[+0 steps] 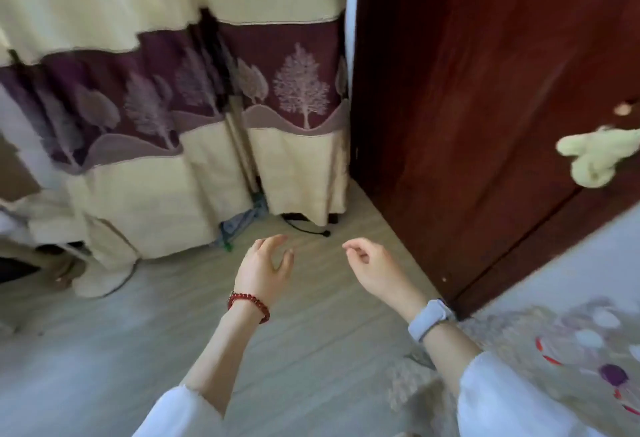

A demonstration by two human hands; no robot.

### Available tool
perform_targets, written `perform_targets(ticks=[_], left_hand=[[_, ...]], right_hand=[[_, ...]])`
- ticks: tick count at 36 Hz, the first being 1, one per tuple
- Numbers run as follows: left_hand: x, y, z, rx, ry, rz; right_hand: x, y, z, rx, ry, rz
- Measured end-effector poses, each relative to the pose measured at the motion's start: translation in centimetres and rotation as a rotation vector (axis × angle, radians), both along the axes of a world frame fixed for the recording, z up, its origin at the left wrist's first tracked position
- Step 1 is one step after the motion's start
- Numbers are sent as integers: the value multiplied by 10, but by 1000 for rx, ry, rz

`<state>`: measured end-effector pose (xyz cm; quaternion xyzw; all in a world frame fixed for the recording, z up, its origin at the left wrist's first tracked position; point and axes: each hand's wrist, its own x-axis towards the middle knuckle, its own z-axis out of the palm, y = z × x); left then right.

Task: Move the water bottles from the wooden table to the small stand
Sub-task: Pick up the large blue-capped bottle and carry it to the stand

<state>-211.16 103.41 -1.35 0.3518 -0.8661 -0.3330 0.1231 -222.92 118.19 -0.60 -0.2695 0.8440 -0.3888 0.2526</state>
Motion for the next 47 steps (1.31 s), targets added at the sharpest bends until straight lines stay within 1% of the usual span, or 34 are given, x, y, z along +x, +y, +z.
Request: perform_targets(ticks=[3,8,12,17,21,25,31,35,38,42,47], left_hand=[[110,-68,7,-43,11,185],[319,-165,24,-129,-13,449],[479,-204,37,-143,-15,717],[634,-224,40,-123,-16,1012],[724,-241,27,-94,15,1202],[797,-273,14,-64,32,1325],[918,-385,21,-85,36,1492],[996,-471,50,-117,65,1546],[1049,-516,66,-162,84,1579],[1128,-560,68,-172,120,1636],[1239,-614,61,-195,114,1688]], right_hand=[[80,-92,7,-23,34,181],[251,-236,26,-72,59,500],[398,-325,38,-92,63,771],[554,-399,44,-39,87,1114],[654,-454,38,-40,134,1272],[744,-517,26,-40,157,1412],[887,-640,27,-106,142,1552],[971,-727,44,-127,147,1599],[1029,-779,54,-127,155,1629],[1112,-833,57,-124,159,1686],[1226,-896,53,-157,182,1754]])
